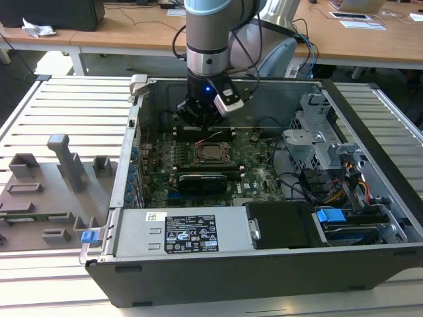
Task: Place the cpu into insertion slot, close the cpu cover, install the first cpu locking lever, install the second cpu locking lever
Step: 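Install the first cpu locking lever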
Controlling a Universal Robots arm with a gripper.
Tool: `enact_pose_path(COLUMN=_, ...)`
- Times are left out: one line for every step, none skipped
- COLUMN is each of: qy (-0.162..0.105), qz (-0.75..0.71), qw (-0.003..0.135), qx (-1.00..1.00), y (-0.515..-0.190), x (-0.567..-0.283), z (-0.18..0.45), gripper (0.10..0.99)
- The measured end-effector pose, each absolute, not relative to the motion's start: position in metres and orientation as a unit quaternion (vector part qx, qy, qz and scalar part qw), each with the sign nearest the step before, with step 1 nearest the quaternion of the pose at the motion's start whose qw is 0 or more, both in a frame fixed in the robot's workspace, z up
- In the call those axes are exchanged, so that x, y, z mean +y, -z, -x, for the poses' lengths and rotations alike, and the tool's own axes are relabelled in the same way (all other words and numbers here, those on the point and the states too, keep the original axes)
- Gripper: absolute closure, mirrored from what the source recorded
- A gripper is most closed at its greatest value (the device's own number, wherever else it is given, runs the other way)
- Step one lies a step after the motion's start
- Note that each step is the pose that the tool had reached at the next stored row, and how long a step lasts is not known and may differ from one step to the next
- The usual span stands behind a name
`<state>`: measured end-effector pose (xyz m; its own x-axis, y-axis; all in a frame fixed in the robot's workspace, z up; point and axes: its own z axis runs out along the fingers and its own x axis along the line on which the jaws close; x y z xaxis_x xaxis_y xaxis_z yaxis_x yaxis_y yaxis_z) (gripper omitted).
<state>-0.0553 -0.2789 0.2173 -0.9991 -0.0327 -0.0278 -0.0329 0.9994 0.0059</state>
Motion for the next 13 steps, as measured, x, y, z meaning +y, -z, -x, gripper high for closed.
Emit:
enact_pose_path(qy=-0.004, qz=0.016, qw=0.014, qx=1.0, y=-0.217, x=-0.279, z=0.054, gripper=0.98)
enact_pose_path(qy=-0.004, qz=0.016, qw=0.013, qx=1.0, y=-0.216, x=-0.279, z=0.052, gripper=0.98)
enact_pose_path(qy=-0.005, qz=0.016, qw=0.013, qx=1.0, y=-0.216, x=-0.279, z=0.05, gripper=0.98)
enact_pose_path(qy=-0.005, qz=0.016, qw=0.013, qx=1.0, y=-0.215, x=-0.279, z=0.049, gripper=0.98)
enact_pose_path(qy=-0.006, qz=0.016, qw=0.013, qx=1.0, y=-0.215, x=-0.279, z=0.047, gripper=0.98)
enact_pose_path(qy=-0.006, qz=0.016, qw=0.012, qx=1.0, y=-0.214, x=-0.279, z=0.046, gripper=0.98)
enact_pose_path(qy=-0.007, qz=0.016, qw=0.012, qx=1.0, y=-0.214, x=-0.279, z=0.044, gripper=0.98)
enact_pose_path(qy=-0.007, qz=0.016, qw=0.012, qx=1.0, y=-0.213, x=-0.279, z=0.042, gripper=0.98)
enact_pose_path(qy=-0.008, qz=0.016, qw=0.012, qx=1.0, y=-0.213, x=-0.279, z=0.041, gripper=0.98)
enact_pose_path(qy=-0.008, qz=0.016, qw=0.011, qx=1.0, y=-0.212, x=-0.279, z=0.039, gripper=0.98)
enact_pose_path(qy=-0.009, qz=0.016, qw=0.011, qx=1.0, y=-0.212, x=-0.279, z=0.036, gripper=0.98)
enact_pose_path(qy=-0.009, qz=0.016, qw=0.011, qx=1.0, y=-0.211, x=-0.279, z=0.034, gripper=0.98)
enact_pose_path(qy=-0.009, qz=0.016, qw=0.01, qx=1.0, y=-0.211, x=-0.279, z=0.033, gripper=0.98)
